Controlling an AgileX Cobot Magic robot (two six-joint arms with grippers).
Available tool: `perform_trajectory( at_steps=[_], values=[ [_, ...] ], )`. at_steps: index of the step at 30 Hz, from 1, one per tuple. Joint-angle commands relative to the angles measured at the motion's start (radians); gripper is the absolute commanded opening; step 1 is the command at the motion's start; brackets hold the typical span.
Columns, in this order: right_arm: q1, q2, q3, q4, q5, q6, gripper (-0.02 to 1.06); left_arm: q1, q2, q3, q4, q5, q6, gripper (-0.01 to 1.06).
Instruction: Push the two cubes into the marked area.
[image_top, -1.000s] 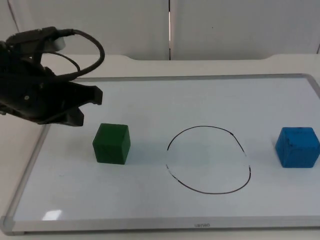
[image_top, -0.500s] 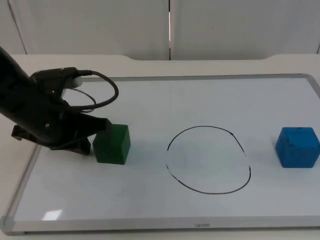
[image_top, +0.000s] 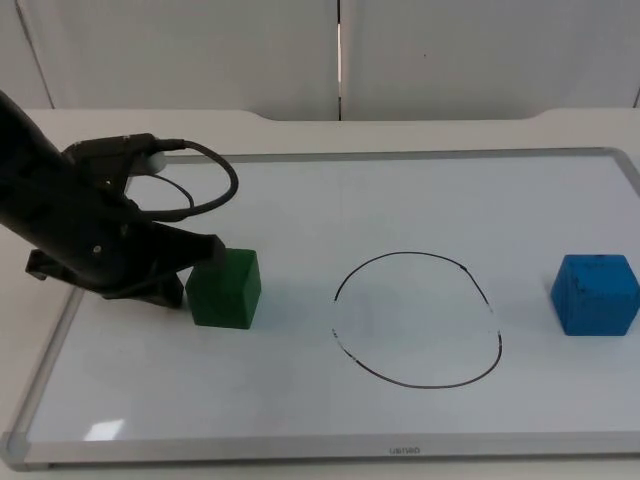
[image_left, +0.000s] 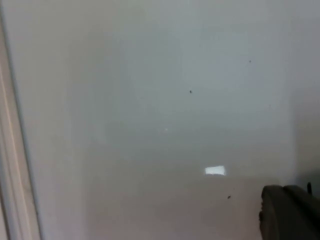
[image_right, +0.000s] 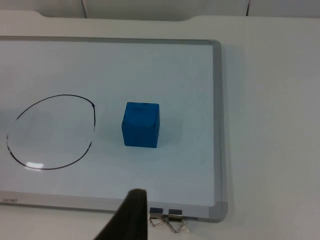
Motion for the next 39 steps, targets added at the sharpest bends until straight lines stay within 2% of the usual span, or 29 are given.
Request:
perform_trajectory(
  at_steps=[1,6,15,21,27,39],
  values=[
    [-0.005,-0.004,0.006,-0.002,-0.005,0.000,1.05,-0.004,0.024,0.005,-0.018,0.061,0.001,0.00],
    [-0.005,-0.004,0.006,-0.002,-0.005,0.000,1.05,-0.008,0.024,0.005,-0.053,0.085,0.001,0.00],
    [-0.005,-0.004,0.006,-0.002,-0.005,0.000,1.05,-0.062,0.024,0.005,-0.058,0.070,0.001,0.00],
    [-0.005,-0.004,0.006,-0.002,-0.005,0.000,1.05,-0.066,0.024,0.005,-0.067,0.074,0.001,0.00],
    [-0.005,-0.004,0.006,-0.002,-0.005,0.000,1.05,-0.066,0.024,0.004,-0.068,0.041,0.010,0.00],
    [-0.005,-0.004,0.006,-0.004,-0.005,0.000,1.05,-0.086,0.024,-0.021,-0.097,0.057,0.036,0.00]
  ],
)
